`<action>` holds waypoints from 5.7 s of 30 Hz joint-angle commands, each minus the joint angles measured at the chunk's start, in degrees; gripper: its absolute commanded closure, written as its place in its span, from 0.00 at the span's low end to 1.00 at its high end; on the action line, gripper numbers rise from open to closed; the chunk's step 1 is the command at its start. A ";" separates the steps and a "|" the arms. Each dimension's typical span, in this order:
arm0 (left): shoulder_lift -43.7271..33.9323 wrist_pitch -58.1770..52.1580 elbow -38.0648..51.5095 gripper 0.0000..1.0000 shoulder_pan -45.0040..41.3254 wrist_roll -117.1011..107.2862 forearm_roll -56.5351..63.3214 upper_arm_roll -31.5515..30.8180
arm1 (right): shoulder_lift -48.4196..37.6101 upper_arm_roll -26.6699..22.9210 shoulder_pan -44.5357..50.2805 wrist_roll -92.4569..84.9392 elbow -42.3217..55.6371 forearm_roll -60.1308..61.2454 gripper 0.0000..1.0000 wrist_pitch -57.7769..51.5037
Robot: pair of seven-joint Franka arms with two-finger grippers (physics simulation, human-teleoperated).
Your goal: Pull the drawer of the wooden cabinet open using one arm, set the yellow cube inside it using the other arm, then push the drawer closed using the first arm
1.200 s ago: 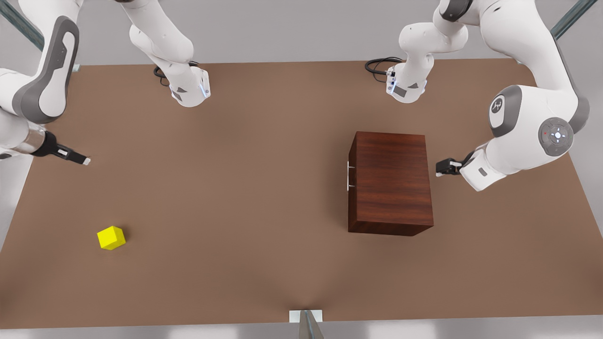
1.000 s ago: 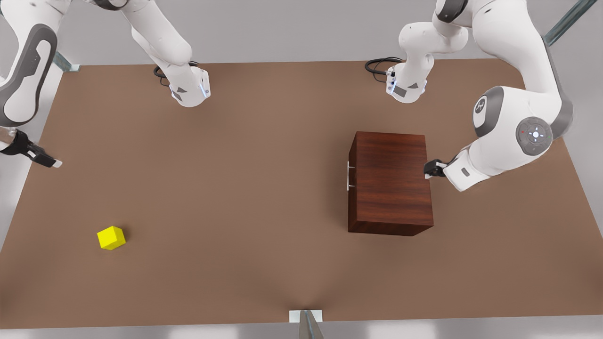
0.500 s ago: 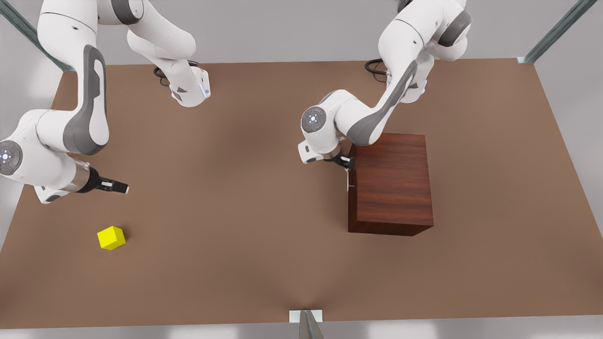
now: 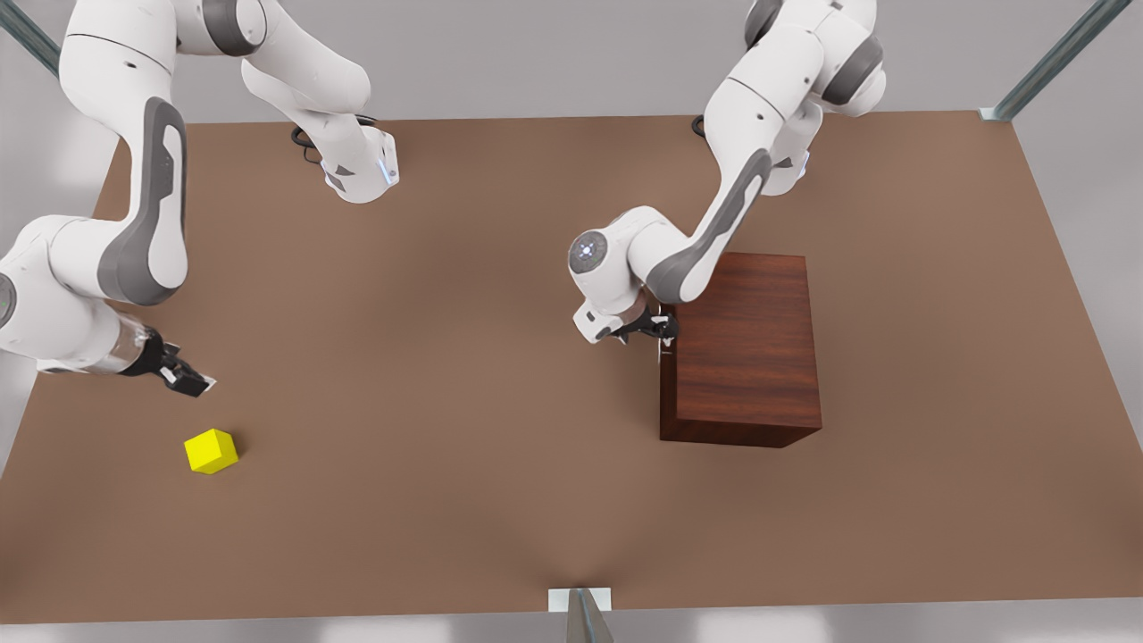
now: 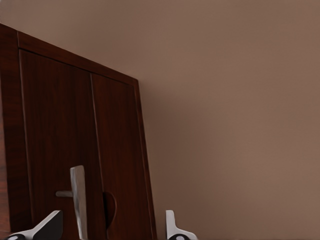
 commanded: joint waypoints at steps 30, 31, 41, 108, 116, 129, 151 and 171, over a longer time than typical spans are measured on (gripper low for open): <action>6.72 3.48 9.60 0.00 -6.24 -23.77 -1.19 -0.41 | 0.84 0.31 1.60 30.26 0.02 -0.77 0.00 1.80; 7.08 3.57 9.69 0.00 -6.32 -24.56 -1.19 -0.41 | 0.75 0.31 1.51 30.26 0.10 -0.77 0.00 1.80; 9.71 3.74 14.34 0.00 -8.35 -28.69 -1.27 -0.49 | 9.27 -0.22 -0.16 28.68 8.01 -2.70 0.00 3.03; -22.10 -22.36 12.41 0.00 34.19 30.54 -25.71 3.20 | 39.68 18.68 -19.93 13.30 15.75 -25.38 0.14 18.68; -22.02 -22.10 12.50 0.00 34.37 30.63 -25.71 3.20 | 36.61 25.44 -22.40 13.91 15.75 -24.76 0.38 12.53; -22.02 -22.01 12.41 0.00 34.11 30.72 -25.62 3.20 | 24.13 30.02 1.59 46.78 20.05 -16.15 0.40 -5.32; -21.93 -21.92 12.50 0.00 34.02 30.81 -24.74 3.20 | 31.86 30.81 37.11 75.70 28.23 -4.81 0.38 18.50; 8.22 -0.74 38.16 0.00 -9.92 -49.52 -11.65 -0.23 | 15.52 -12.96 16.89 -33.81 26.91 -2.44 0.00 -15.86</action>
